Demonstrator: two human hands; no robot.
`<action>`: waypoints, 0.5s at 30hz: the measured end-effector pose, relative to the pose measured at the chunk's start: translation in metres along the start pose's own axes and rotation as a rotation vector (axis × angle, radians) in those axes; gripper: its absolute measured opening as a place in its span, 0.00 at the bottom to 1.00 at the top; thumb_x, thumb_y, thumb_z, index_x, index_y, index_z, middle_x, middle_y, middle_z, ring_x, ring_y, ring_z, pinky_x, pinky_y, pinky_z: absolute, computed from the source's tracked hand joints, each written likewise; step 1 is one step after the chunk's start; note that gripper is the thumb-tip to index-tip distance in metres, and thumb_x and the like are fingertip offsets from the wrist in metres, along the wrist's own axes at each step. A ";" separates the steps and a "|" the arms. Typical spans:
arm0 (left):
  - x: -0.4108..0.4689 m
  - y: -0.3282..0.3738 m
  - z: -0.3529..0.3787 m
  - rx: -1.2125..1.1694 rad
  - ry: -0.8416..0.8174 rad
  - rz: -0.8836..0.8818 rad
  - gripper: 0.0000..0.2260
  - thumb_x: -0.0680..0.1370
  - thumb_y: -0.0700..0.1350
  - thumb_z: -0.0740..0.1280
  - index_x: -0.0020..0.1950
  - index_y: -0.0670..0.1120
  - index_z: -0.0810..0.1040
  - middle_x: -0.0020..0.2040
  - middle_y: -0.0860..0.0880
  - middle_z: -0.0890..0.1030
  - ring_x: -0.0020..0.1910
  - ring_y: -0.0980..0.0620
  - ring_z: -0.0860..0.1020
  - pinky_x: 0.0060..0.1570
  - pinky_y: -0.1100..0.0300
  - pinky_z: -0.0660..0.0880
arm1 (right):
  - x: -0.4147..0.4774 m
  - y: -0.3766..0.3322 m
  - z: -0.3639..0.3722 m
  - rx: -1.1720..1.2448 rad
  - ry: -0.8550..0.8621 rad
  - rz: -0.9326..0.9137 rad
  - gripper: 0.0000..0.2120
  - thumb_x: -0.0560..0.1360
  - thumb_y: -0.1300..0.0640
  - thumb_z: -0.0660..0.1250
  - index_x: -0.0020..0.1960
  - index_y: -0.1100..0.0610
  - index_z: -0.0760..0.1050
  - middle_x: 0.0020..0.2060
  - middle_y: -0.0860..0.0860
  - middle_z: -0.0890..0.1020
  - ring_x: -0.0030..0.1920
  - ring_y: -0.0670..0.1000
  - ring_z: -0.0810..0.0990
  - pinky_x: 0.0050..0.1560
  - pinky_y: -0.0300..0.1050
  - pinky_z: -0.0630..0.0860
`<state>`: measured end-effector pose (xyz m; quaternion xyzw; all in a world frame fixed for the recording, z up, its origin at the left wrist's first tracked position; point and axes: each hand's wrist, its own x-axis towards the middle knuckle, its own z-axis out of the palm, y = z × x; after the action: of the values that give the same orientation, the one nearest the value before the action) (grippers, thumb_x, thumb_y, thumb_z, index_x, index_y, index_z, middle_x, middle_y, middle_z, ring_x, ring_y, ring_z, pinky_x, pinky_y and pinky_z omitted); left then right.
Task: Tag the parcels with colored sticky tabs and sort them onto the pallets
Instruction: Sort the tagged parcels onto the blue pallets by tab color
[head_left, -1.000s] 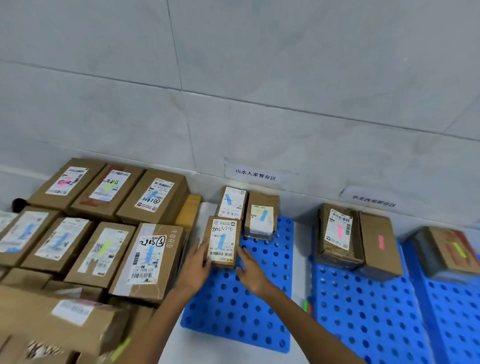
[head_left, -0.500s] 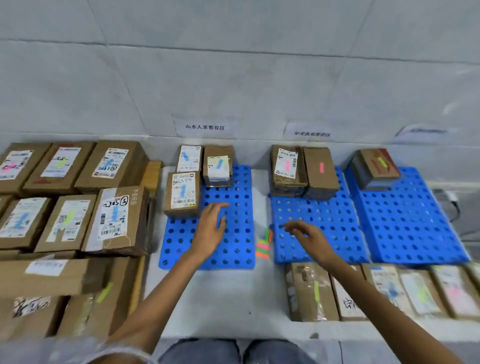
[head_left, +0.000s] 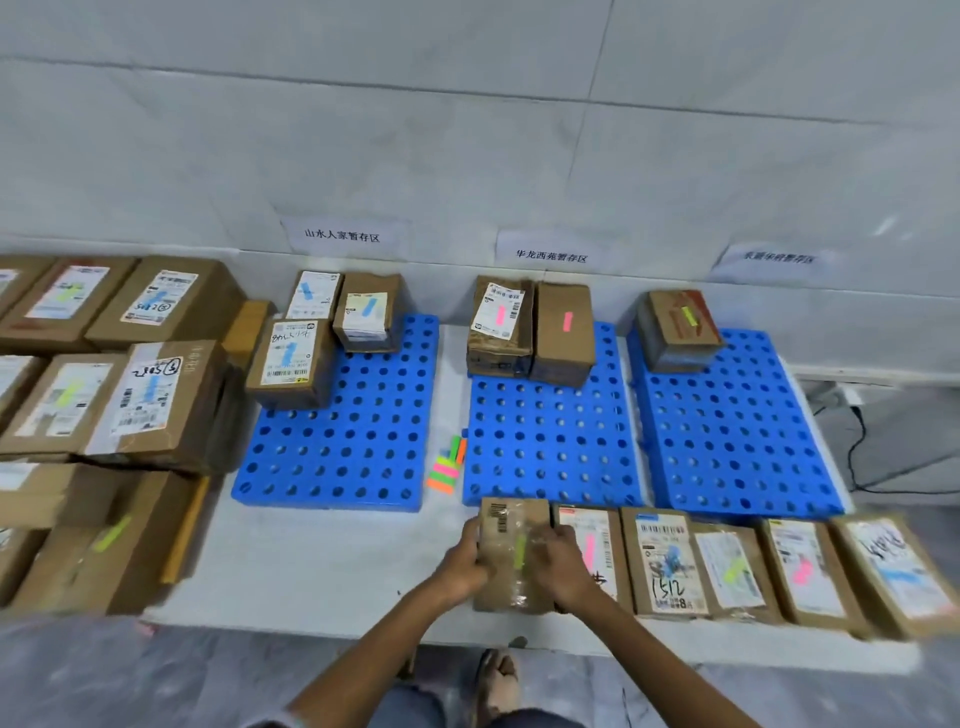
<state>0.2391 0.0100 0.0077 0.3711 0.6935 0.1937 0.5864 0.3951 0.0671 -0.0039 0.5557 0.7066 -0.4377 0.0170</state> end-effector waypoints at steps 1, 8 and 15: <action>0.000 0.002 0.004 -0.022 0.049 -0.008 0.28 0.77 0.43 0.63 0.73 0.51 0.55 0.64 0.44 0.74 0.60 0.46 0.75 0.56 0.56 0.75 | -0.003 -0.007 -0.003 0.064 0.009 0.019 0.18 0.76 0.62 0.61 0.65 0.57 0.70 0.61 0.57 0.70 0.55 0.54 0.72 0.59 0.36 0.67; -0.016 0.023 -0.028 0.131 0.165 0.186 0.16 0.78 0.42 0.63 0.65 0.53 0.69 0.61 0.50 0.74 0.55 0.52 0.76 0.47 0.67 0.75 | -0.025 -0.032 -0.035 0.369 0.148 -0.090 0.12 0.76 0.63 0.64 0.51 0.45 0.74 0.57 0.52 0.71 0.55 0.48 0.75 0.57 0.38 0.74; -0.014 0.103 -0.065 0.123 0.122 0.493 0.13 0.77 0.44 0.65 0.61 0.55 0.74 0.59 0.49 0.72 0.53 0.57 0.74 0.47 0.70 0.74 | -0.035 -0.052 -0.100 0.582 0.364 -0.234 0.12 0.76 0.59 0.65 0.55 0.45 0.76 0.57 0.46 0.72 0.57 0.42 0.75 0.49 0.34 0.74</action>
<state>0.2073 0.0775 0.1045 0.5515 0.6268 0.3101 0.4547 0.4127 0.1042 0.1064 0.5214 0.6028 -0.5133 -0.3183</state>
